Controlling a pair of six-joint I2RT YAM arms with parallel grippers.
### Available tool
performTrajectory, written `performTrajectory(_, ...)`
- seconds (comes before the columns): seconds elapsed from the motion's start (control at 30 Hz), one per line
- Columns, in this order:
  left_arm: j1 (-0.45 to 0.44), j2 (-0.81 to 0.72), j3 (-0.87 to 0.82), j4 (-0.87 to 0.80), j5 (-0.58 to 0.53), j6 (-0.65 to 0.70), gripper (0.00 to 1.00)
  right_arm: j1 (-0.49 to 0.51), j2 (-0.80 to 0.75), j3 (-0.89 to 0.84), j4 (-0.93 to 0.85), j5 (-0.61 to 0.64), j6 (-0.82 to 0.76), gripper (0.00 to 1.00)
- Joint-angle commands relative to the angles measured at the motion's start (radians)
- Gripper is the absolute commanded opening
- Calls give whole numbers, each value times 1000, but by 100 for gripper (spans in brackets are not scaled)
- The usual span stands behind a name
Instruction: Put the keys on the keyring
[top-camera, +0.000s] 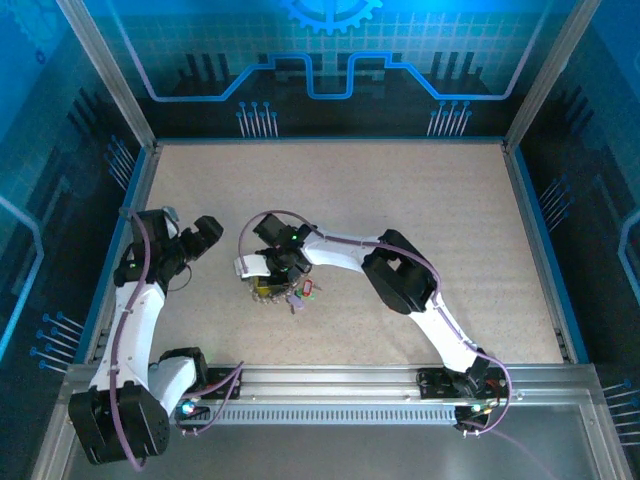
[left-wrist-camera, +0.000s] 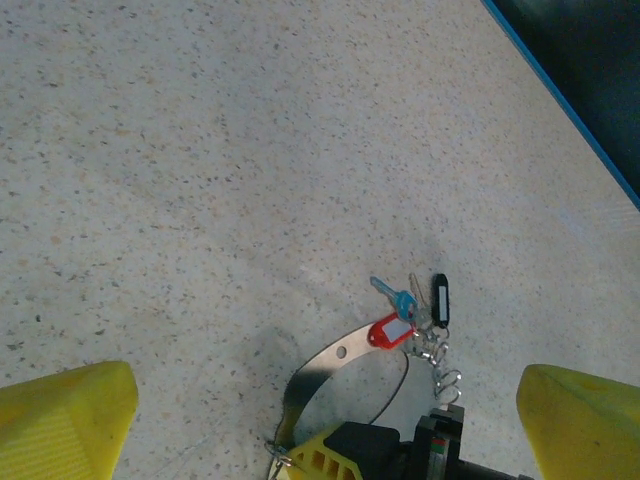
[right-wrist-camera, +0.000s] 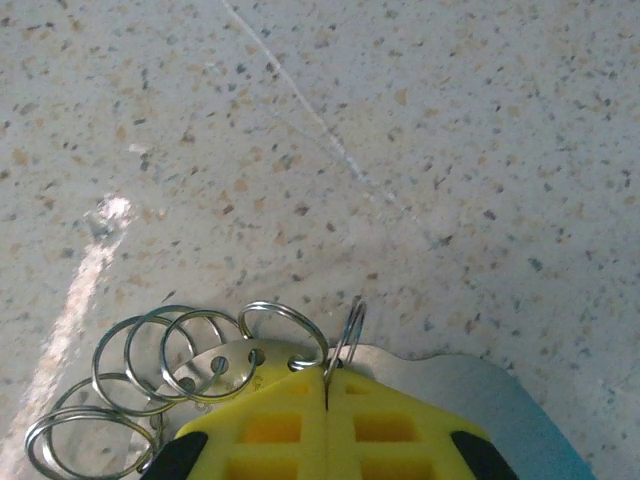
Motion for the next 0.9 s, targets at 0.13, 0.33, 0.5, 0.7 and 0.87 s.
performTrajectory(0.13, 5, -90, -58, 117, 155, 92, 98, -35, -158, -150, 163, -31, 61, 0)
performTrajectory(0.33, -27, -155, -132, 271, 294, 191, 93, -86, -272, -302, 303, -93, 164, 0)
performTrajectory(0.5, -160, -192, -181, 349, 315, 381, 88, -129, -353, -454, 465, -128, 228, 0)
performTrajectory(0.7, -245, -170, -198, 373, 386, 604, 67, -162, -458, -589, 572, -148, 243, 0)
performTrajectory(0.87, -286, -130, -183, 373, 481, 764, 58, -179, -553, -661, 592, -194, 219, 0)
